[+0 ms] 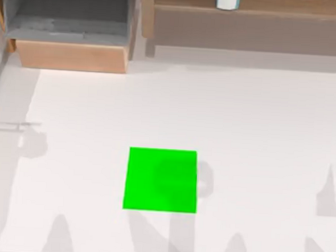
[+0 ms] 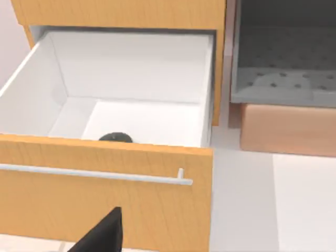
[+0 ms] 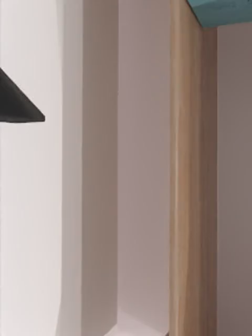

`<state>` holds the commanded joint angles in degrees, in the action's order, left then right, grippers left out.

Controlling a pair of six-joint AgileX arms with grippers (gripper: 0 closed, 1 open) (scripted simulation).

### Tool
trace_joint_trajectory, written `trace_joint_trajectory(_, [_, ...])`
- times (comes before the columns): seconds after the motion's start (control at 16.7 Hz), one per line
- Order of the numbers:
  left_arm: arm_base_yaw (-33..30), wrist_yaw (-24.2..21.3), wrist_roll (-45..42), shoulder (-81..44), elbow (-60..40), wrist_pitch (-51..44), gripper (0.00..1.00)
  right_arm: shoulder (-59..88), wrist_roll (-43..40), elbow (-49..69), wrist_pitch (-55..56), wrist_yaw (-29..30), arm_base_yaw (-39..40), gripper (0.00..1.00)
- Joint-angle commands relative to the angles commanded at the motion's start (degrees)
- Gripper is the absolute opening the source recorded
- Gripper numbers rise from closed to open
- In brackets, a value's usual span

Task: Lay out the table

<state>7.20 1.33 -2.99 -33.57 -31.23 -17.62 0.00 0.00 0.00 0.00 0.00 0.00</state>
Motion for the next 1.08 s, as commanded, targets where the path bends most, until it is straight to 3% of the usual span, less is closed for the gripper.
trace_joint_trajectory(0.78, [9.67,-1.25,-5.24,-76.96,-73.09,-39.42,1.0,0.0,0.0,0.0,0.0,0.0,0.0,1.0])
trace_joint_trajectory(1.08, [11.64,-1.89,-6.78,-101.12,-96.39,-51.71,1.0,0.0,0.0,0.0,0.0,0.0,0.0,1.0])
